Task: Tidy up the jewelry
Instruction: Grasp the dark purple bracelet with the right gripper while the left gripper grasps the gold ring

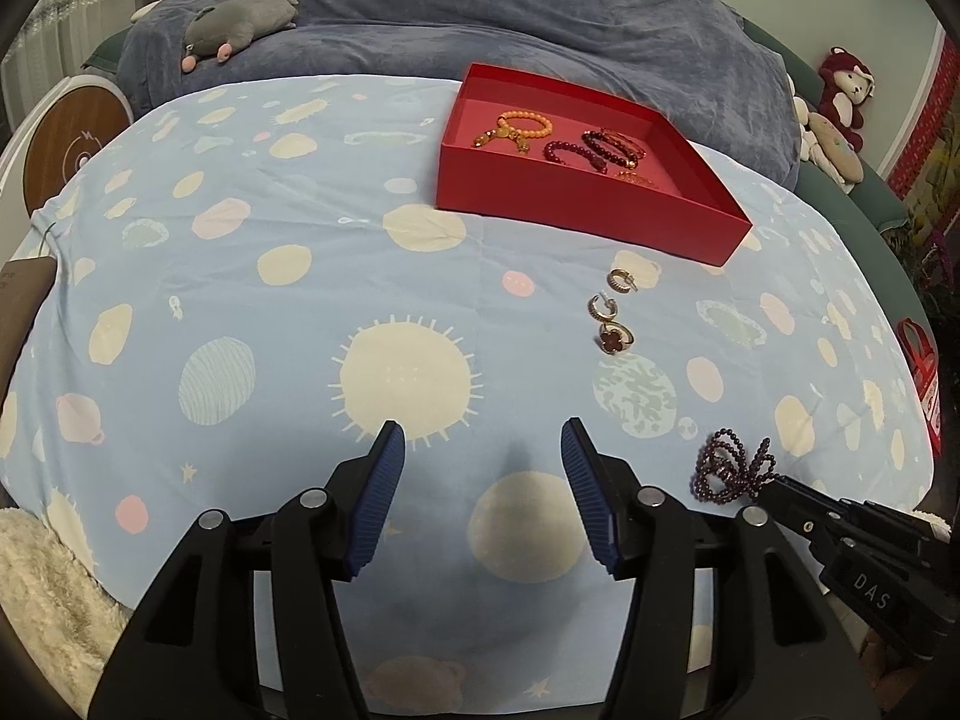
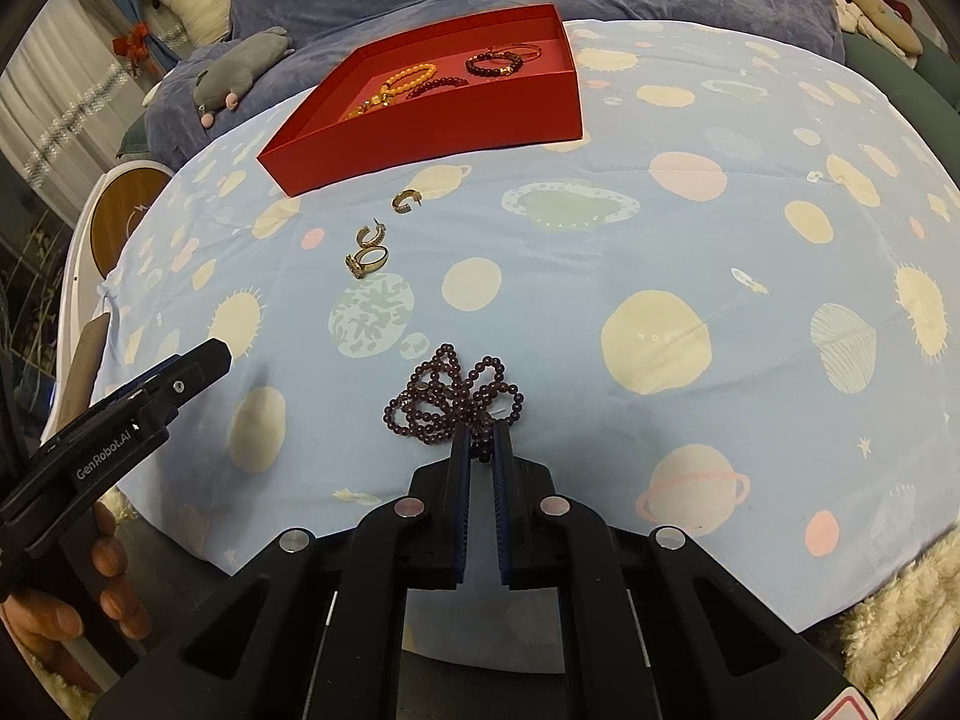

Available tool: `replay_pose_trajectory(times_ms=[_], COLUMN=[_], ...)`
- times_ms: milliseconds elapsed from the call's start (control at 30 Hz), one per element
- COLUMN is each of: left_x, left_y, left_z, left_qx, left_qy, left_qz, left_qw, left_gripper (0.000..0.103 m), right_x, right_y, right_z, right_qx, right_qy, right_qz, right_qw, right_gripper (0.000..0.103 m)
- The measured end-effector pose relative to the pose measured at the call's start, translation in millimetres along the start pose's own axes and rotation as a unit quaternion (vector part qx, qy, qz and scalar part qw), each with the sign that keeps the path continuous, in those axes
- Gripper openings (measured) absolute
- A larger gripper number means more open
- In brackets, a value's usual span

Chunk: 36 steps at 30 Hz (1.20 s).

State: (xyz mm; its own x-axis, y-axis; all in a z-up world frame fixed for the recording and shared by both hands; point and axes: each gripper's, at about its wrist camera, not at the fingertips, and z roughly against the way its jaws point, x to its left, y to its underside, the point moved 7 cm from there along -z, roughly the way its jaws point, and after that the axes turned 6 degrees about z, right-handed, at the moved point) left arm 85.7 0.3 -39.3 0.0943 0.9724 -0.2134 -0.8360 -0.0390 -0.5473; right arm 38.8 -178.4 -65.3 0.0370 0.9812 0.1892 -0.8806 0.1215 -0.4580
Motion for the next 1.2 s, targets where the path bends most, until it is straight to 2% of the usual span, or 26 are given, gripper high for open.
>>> replay_pose_trajectory(times_ms=[467,767,900,1000,1100,1200], left_x=[-55,-68,-72,-73,-72,-72], left_y=[-21,-32,-33,-32,-27,-22], left_z=[-35,-58,-63,-67,-70,-67], left_qx=[0.006,0.014,0.019,0.023,0.031,0.029], left_qy=[0.032,0.04,0.045,0.046,0.049,0.048], left_qz=[-0.048,-0.053,-0.055,-0.058,-0.061,-0.069], left_qw=[0.9983,0.9977,0.9973,0.997,0.9965,0.996], left_gripper=[0.052,0.05,0.042,0.029,0.012,0.01], right_x=[-10,-14,-14,-14,-14,-14], right_y=[5,5,5,4,4,2], right_z=[3,2,1,1,1,1], right_qx=[0.001,0.003,0.004,0.004,0.004,0.004], right_qy=[-0.016,-0.024,-0.026,-0.027,-0.027,-0.026], right_qz=[-0.025,-0.041,-0.046,-0.047,-0.047,-0.049], right_qw=[1.0,0.999,0.999,0.999,0.999,0.998], right_gripper=[0.007,0.007,0.007,0.007,0.007,0.007])
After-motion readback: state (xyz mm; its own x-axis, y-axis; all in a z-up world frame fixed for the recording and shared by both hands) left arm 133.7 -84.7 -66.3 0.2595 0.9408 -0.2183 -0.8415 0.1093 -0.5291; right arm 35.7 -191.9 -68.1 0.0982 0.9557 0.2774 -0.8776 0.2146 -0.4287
